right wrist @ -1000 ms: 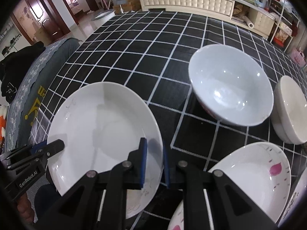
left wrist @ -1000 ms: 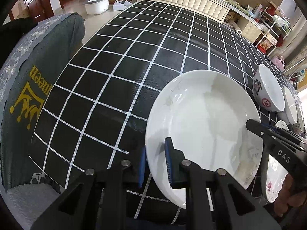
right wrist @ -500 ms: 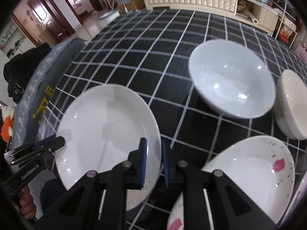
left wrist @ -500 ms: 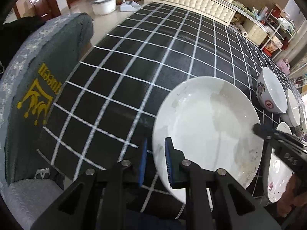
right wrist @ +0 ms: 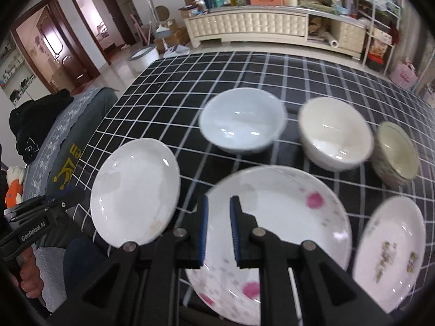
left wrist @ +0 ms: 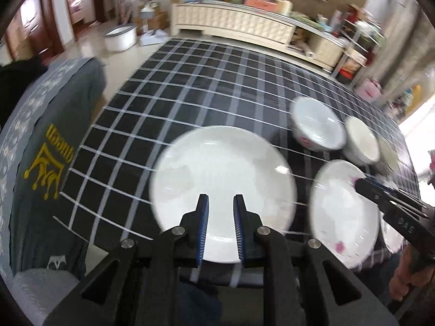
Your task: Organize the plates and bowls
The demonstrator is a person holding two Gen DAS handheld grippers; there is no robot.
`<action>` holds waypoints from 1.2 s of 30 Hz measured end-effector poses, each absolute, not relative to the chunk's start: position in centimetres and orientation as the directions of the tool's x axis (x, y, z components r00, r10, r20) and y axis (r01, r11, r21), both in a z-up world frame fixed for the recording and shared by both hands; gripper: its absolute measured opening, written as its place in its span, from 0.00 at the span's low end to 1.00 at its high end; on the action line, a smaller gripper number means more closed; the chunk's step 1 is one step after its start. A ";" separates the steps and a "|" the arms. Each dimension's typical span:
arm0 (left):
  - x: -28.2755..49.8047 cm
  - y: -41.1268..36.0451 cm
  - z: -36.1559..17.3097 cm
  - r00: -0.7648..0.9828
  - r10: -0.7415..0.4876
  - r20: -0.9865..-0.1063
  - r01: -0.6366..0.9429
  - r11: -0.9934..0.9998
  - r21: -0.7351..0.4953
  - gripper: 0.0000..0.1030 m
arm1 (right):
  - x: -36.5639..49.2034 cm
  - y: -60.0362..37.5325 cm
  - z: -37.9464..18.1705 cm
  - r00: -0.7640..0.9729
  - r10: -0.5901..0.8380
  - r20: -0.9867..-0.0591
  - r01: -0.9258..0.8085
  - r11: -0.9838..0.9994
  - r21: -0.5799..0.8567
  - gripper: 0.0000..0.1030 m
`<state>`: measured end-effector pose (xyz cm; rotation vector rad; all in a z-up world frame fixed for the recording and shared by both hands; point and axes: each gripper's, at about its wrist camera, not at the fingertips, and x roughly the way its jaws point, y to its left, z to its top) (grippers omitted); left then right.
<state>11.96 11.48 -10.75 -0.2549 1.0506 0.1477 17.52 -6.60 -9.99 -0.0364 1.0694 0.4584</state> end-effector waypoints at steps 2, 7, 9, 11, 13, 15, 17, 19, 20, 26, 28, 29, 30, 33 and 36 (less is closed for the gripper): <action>11.8 9.4 -10.4 0.496 -0.034 -0.867 -0.199 0.968 -0.152 0.16 | 17.0 -8.2 -9.8 0.404 0.338 -0.850 -0.364 0.912 0.190 0.19; 11.3 5.0 -10.5 0.497 -0.087 -0.863 -0.104 0.982 -0.159 0.16 | 16.1 -11.1 -9.8 0.420 0.309 -0.853 -0.342 0.925 0.166 0.19; 11.2 4.0 -10.8 0.492 -0.108 -0.864 -0.090 0.981 -0.174 0.16 | 15.8 -11.9 -9.9 0.422 0.293 -0.858 -0.344 0.927 0.147 0.19; 11.2 2.9 -11.1 0.483 -0.126 -0.867 -0.078 0.980 -0.185 0.16 | 15.5 -12.8 -10.1 0.427 0.284 -0.858 -0.338 0.931 0.140 0.19; 11.2 1.9 -11.5 0.475 -0.135 -0.870 -0.072 0.979 -0.191 0.16 | 15.4 -13.9 -10.2 0.427 0.280 -0.860 -0.328 0.934 0.142 0.19; 11.4 1.3 -11.9 0.460 -0.145 -0.876 -0.066 0.978 -0.196 0.18 | 15.5 -14.9 -10.7 0.417 0.276 -0.866 -0.319 0.937 0.145 0.20; 11.6 0.6 -12.2 0.451 -0.147 -0.880 -0.058 0.979 -0.193 0.22 | 15.8 -15.4 -11.3 0.400 0.273 -0.875 -0.316 0.937 0.148 0.25; 11.8 0.4 -12.4 0.446 -0.147 -0.883 -0.052 0.981 -0.189 0.26 | 15.9 -15.9 -11.8 0.398 0.255 -0.881 -0.309 0.942 0.132 0.30; 12.0 0.1 -12.6 0.441 -0.147 -0.885 -0.051 0.981 -0.188 0.30 | 16.1 -16.1 -12.0 0.397 0.247 -0.884 -0.307 0.943 0.126 0.36; 13.1 0.0 -14.3 0.408 -0.148 -0.901 -0.069 0.979 -0.193 0.34 | 17.1 -16.7 -12.7 0.408 0.229 -0.884 -0.291 0.950 0.112 0.46; 13.4 0.1 -15.0 0.391 -0.161 -0.906 -0.075 0.976 -0.206 0.34 | 17.7 -16.8 -13.0 0.397 0.229 -0.889 -0.293 0.949 0.114 0.47; 13.6 0.1 -15.2 0.386 -0.165 -0.908 -0.078 0.975 -0.211 0.34 | 17.9 -16.7 -13.1 0.395 0.225 -0.891 -0.294 0.949 0.110 0.47; 13.8 0.1 -15.5 0.379 -0.169 -0.910 -0.081 0.973 -0.215 0.34 | 18.2 -16.6 -13.3 0.392 0.222 -0.893 -0.300 0.948 0.105 0.47; 14.2 0.0 -16.1 0.368 -0.173 -0.913 -0.083 0.973 -0.218 0.34 | 18.9 -16.3 -13.6 0.390 0.209 -0.897 -0.312 0.946 0.085 0.47; 14.6 -0.1 -16.6 0.353 -0.183 -0.918 -0.078 0.971 -0.224 0.34 | 19.7 -16.0 -13.9 0.393 0.205 -0.896 -0.330 0.941 0.071 0.47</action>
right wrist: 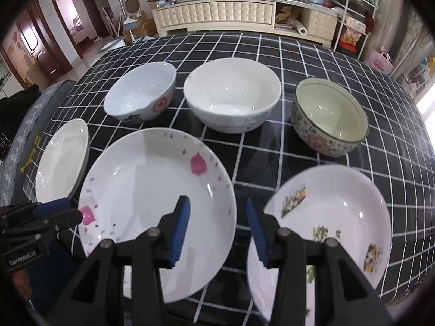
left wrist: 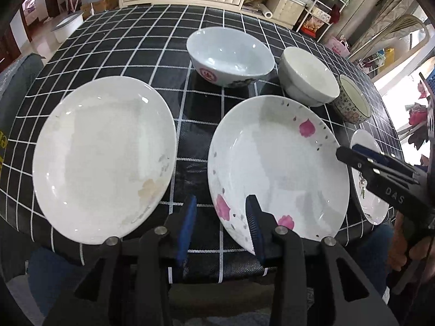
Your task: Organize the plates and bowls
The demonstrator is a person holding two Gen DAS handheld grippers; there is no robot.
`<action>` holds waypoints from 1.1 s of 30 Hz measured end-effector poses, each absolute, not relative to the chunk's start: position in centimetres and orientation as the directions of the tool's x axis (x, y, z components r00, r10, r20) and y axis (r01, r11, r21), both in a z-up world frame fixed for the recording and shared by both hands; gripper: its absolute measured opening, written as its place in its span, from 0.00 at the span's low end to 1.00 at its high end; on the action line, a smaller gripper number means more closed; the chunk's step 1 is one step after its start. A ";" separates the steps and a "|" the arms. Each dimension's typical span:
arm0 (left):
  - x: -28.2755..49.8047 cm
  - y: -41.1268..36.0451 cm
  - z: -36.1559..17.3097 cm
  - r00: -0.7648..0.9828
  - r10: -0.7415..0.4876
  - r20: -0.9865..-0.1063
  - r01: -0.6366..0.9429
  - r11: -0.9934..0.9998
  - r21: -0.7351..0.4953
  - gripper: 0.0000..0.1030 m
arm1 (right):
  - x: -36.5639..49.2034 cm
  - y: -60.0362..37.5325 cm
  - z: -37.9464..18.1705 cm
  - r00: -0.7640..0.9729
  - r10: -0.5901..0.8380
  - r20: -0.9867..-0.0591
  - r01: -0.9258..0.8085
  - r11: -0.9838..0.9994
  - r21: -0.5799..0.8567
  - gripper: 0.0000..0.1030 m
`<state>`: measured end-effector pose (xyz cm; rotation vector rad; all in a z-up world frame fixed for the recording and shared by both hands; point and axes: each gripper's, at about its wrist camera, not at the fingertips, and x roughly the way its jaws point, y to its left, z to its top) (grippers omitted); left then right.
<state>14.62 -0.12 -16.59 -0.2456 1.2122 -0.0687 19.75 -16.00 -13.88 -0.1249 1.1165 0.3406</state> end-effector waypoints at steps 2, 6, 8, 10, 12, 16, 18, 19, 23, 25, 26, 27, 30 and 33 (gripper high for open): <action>14.9 -0.2 -17.0 0.343 -0.186 -0.921 -0.076 0.971 -0.225 0.33 | 20.3 -15.8 -14.1 0.388 0.213 -0.897 -0.348 0.935 0.072 0.47; 15.4 -0.8 -17.4 0.330 -0.183 -0.926 -0.066 0.974 -0.216 0.28 | 21.3 -15.4 -14.8 0.371 0.214 -0.904 -0.371 0.926 0.067 0.47; 15.6 -1.1 -17.7 0.326 -0.175 -0.929 -0.062 0.977 -0.206 0.26 | 21.7 -15.3 -15.2 0.363 0.209 -0.908 -0.382 0.922 0.060 0.47; 15.9 -1.4 -17.9 0.324 -0.166 -0.931 -0.063 0.979 -0.196 0.25 | 22.2 -15.3 -15.6 0.351 0.208 -0.913 -0.388 0.920 0.060 0.47; 16.0 -1.5 -18.0 0.327 -0.155 -0.932 -0.064 0.981 -0.185 0.24 | 22.3 -15.4 -16.0 0.337 0.211 -0.918 -0.389 0.919 0.068 0.47; 16.1 -1.7 -18.3 0.327 -0.126 -0.937 -0.066 0.986 -0.155 0.18 | 22.4 -15.6 -16.4 0.325 0.217 -0.920 -0.385 0.919 0.081 0.45; 16.1 -1.5 -18.5 0.320 -0.124 -0.939 -0.073 0.985 -0.155 0.13 | 22.4 -15.7 -16.7 0.315 0.215 -0.924 -0.382 0.920 0.083 0.40; 16.1 -1.5 -18.6 0.319 -0.124 -0.940 -0.077 0.985 -0.156 0.12 | 22.4 -15.7 -16.8 0.311 0.215 -0.926 -0.381 0.921 0.086 0.36; 16.1 -1.3 -18.7 0.321 -0.127 -0.939 -0.088 0.983 -0.163 0.11 | 22.1 -16.0 -16.9 0.303 0.232 -0.924 -0.380 0.919 0.106 0.31; 16.2 -1.5 -18.7 0.321 -0.117 -0.940 -0.083 0.985 -0.151 0.11 | 22.1 -16.1 -16.8 0.308 0.231 -0.923 -0.380 0.919 0.104 0.30; 16.1 -1.5 -18.7 0.323 -0.114 -0.940 -0.083 0.985 -0.148 0.11 | 22.0 -16.1 -16.7 0.310 0.231 -0.922 -0.377 0.920 0.105 0.30; 16.1 -1.6 -18.7 0.324 -0.113 -0.939 -0.084 0.986 -0.147 0.11 | 21.9 -16.0 -16.8 0.312 0.230 -0.922 -0.373 0.922 0.103 0.30; 16.1 -1.6 -18.7 0.325 -0.102 -0.940 -0.092 0.986 -0.139 0.11 | 21.7 -15.9 -16.6 0.325 0.213 -0.921 -0.360 0.929 0.088 0.27; 15.9 -1.9 -18.4 0.345 -0.090 -0.934 -0.083 0.989 -0.126 0.11 | 21.4 -16.0 -16.5 0.329 0.195 -0.924 -0.348 0.934 0.073 0.27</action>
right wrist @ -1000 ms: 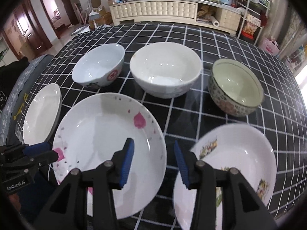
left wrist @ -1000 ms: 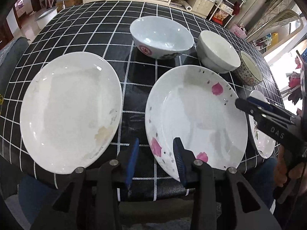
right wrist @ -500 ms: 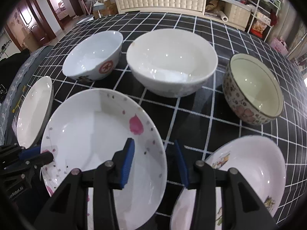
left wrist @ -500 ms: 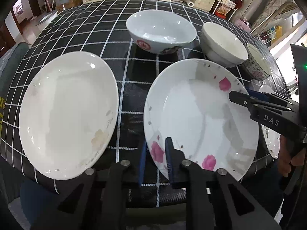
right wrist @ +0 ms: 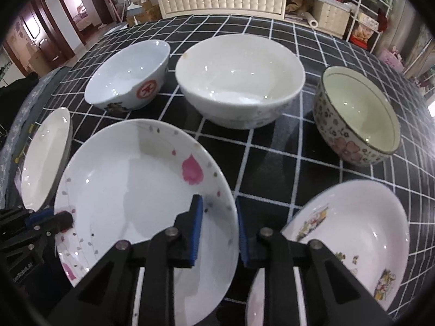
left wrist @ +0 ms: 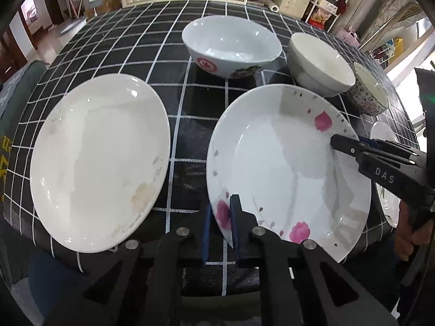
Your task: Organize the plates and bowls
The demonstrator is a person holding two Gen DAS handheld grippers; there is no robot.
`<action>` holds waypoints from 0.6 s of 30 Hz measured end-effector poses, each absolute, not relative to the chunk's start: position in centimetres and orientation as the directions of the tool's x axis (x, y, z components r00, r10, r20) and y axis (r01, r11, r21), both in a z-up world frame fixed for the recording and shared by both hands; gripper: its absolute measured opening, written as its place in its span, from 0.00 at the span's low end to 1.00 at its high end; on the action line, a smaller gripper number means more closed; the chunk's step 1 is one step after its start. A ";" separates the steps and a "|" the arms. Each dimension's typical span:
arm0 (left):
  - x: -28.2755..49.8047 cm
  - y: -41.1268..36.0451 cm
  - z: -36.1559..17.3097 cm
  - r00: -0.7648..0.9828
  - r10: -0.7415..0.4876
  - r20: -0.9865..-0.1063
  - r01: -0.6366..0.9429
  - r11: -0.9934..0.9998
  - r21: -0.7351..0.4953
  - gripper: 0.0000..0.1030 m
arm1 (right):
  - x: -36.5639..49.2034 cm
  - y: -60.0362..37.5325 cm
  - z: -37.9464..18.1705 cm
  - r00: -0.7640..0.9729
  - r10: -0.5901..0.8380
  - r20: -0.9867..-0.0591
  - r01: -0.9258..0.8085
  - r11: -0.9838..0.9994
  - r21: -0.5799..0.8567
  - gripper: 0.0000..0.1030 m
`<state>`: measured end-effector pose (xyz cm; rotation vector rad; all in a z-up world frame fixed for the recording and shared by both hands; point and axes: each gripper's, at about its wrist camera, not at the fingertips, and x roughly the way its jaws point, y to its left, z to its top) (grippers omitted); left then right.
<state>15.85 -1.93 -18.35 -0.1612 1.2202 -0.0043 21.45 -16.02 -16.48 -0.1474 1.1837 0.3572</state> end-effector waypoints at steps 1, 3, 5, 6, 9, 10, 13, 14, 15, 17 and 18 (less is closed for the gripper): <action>15.8 -2.0 -18.2 0.349 -0.086 -0.933 -0.083 0.989 -0.122 0.11 | 21.4 -16.2 -16.5 0.324 0.201 -0.924 -0.342 0.936 0.084 0.26; 15.7 -1.9 -17.8 0.357 -0.074 -0.931 -0.078 0.991 -0.109 0.11 | 21.4 -16.5 -16.4 0.314 0.218 -0.924 -0.325 0.939 0.111 0.25; 15.6 -1.8 -17.3 0.368 -0.066 -0.927 -0.072 0.992 -0.099 0.11 | 21.1 -16.5 -16.0 0.323 0.223 -0.920 -0.320 0.940 0.115 0.25; 15.6 -1.7 -17.1 0.373 -0.063 -0.926 -0.070 0.993 -0.096 0.11 | 21.0 -16.5 -15.7 0.329 0.222 -0.918 -0.322 0.940 0.112 0.25; 15.5 -1.2 -16.3 0.389 -0.059 -0.919 -0.073 0.993 -0.094 0.11 | 20.9 -16.1 -14.8 0.338 0.232 -0.912 -0.319 0.940 0.120 0.25; 15.4 -0.8 -16.0 0.393 -0.065 -0.917 -0.080 0.991 -0.104 0.11 | 20.9 -16.0 -14.5 0.340 0.239 -0.910 -0.319 0.939 0.127 0.25; 15.3 0.0 -15.5 0.401 -0.061 -0.914 -0.096 0.990 -0.108 0.11 | 21.0 -15.6 -13.5 0.348 0.255 -0.902 -0.333 0.933 0.135 0.24; 15.1 0.4 -15.3 0.407 -0.054 -0.912 -0.103 0.989 -0.104 0.11 | 21.0 -15.1 -13.3 0.352 0.255 -0.901 -0.341 0.931 0.130 0.23; 15.1 0.6 -15.1 0.410 -0.050 -0.911 -0.109 0.989 -0.103 0.11 | 20.9 -14.7 -13.1 0.355 0.256 -0.899 -0.347 0.929 0.127 0.24; 14.9 1.4 -14.7 0.416 -0.045 -0.908 -0.122 0.987 -0.104 0.11 | 20.8 -13.8 -12.7 0.358 0.265 -0.896 -0.361 0.924 0.129 0.23; 14.8 1.8 -14.5 0.419 -0.043 -0.907 -0.129 0.986 -0.106 0.11 | 20.7 -13.4 -12.7 0.356 0.270 -0.895 -0.365 0.922 0.133 0.23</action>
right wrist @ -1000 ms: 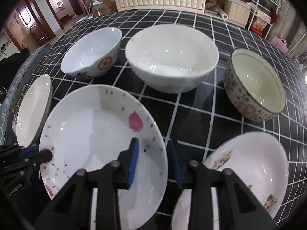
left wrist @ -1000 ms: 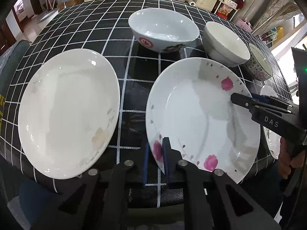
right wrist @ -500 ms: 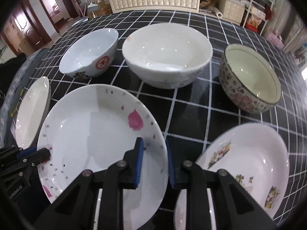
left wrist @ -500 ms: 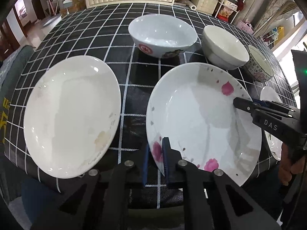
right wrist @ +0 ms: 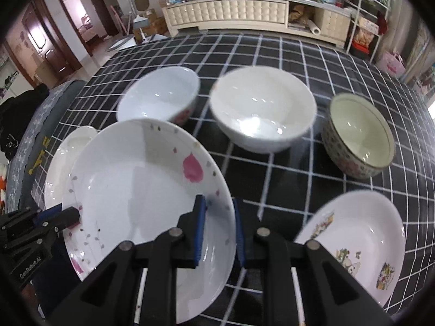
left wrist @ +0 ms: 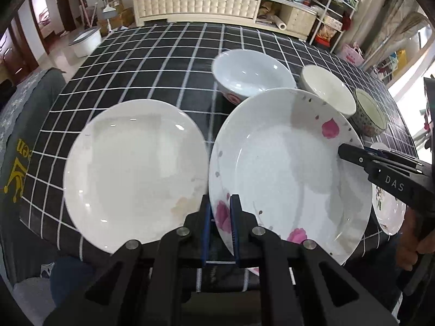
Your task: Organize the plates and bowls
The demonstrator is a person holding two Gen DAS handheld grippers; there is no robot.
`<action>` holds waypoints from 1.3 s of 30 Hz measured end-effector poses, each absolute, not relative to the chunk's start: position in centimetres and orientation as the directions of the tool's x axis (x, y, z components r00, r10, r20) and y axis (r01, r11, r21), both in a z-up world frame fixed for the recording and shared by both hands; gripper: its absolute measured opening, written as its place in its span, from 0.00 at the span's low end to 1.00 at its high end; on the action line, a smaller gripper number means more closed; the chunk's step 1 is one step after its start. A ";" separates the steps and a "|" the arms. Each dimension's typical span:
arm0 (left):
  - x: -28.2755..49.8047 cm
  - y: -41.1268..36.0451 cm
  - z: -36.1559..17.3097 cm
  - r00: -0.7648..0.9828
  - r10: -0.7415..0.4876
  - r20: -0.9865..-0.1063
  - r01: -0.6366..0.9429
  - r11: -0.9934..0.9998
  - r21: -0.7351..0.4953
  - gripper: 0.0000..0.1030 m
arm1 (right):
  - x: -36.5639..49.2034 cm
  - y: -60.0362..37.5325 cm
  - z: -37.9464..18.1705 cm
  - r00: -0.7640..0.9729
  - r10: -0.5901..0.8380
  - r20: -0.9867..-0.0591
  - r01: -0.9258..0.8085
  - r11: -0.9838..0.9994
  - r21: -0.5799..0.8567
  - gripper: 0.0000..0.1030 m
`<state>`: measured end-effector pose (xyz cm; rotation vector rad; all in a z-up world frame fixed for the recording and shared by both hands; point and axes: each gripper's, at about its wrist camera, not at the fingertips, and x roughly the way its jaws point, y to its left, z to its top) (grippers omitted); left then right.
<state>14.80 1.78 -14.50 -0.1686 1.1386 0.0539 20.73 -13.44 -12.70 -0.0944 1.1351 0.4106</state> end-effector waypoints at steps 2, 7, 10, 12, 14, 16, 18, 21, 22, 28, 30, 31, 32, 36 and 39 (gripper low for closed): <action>14.5 2.7 -14.1 0.426 -0.037 -0.904 -0.146 0.983 -0.109 0.11 | 20.8 -12.6 -12.4 0.353 0.279 -0.893 -0.375 0.917 0.138 0.23; 13.4 5.4 -13.4 0.445 -0.026 -0.895 -0.192 0.973 -0.124 0.11 | 20.9 -9.7 -12.2 0.343 0.289 -0.894 -0.413 0.901 0.132 0.23; 12.8 7.1 -13.2 0.447 -0.012 -0.894 -0.221 0.967 -0.123 0.11 | 21.0 -7.8 -12.3 0.332 0.290 -0.898 -0.432 0.892 0.129 0.23; 12.3 8.4 -13.1 0.450 0.002 -0.893 -0.245 0.962 -0.121 0.11 | 21.0 -6.4 -12.4 0.324 0.295 -0.899 -0.447 0.885 0.129 0.23; 11.9 9.7 -13.1 0.451 0.013 -0.892 -0.270 0.955 -0.122 0.11 | 21.0 -5.1 -12.5 0.313 0.305 -0.900 -0.462 0.876 0.136 0.23; 11.6 10.9 -13.0 0.450 0.023 -0.893 -0.292 0.949 -0.123 0.11 | 20.8 -4.1 -12.6 0.304 0.311 -0.901 -0.473 0.870 0.141 0.23; 11.4 11.9 -12.9 0.451 0.029 -0.892 -0.303 0.945 -0.122 0.11 | 20.9 -2.9 -12.8 0.293 0.311 -0.904 -0.481 0.865 0.142 0.23; 11.0 13.6 -12.8 0.456 0.048 -0.889 -0.322 0.940 -0.114 0.11 | 21.0 -1.1 -13.1 0.283 0.304 -0.910 -0.500 0.856 0.131 0.23; 10.9 13.8 -12.7 0.457 0.053 -0.888 -0.328 0.938 -0.112 0.11 | 21.0 -0.5 -13.1 0.279 0.305 -0.910 -0.509 0.851 0.130 0.23; 11.0 16.5 -12.9 0.454 0.058 -0.889 -0.370 0.920 -0.129 0.11 | 21.3 1.9 -13.6 0.255 0.312 -0.915 -0.528 0.838 0.139 0.23; 11.0 17.1 -13.1 0.450 0.064 -0.891 -0.376 0.918 -0.124 0.11 | 21.4 2.5 -13.8 0.254 0.310 -0.916 -0.533 0.835 0.135 0.23; 11.1 17.4 -13.2 0.448 0.065 -0.891 -0.379 0.917 -0.124 0.11 | 21.4 2.8 -13.9 0.252 0.308 -0.917 -0.536 0.834 0.133 0.23; 11.2 17.7 -13.3 0.446 0.066 -0.893 -0.381 0.916 -0.122 0.11 | 21.5 3.3 -14.1 0.250 0.307 -0.918 -0.538 0.833 0.132 0.23; 11.6 18.9 -13.8 0.435 0.067 -0.898 -0.388 0.914 -0.120 0.11 | 21.5 4.0 -14.5 0.241 0.303 -0.922 -0.542 0.830 0.131 0.23; 11.9 19.1 -14.3 0.426 0.062 -0.902 -0.384 0.916 -0.118 0.11 | 21.6 4.3 -14.7 0.250 0.290 -0.924 -0.539 0.834 0.116 0.23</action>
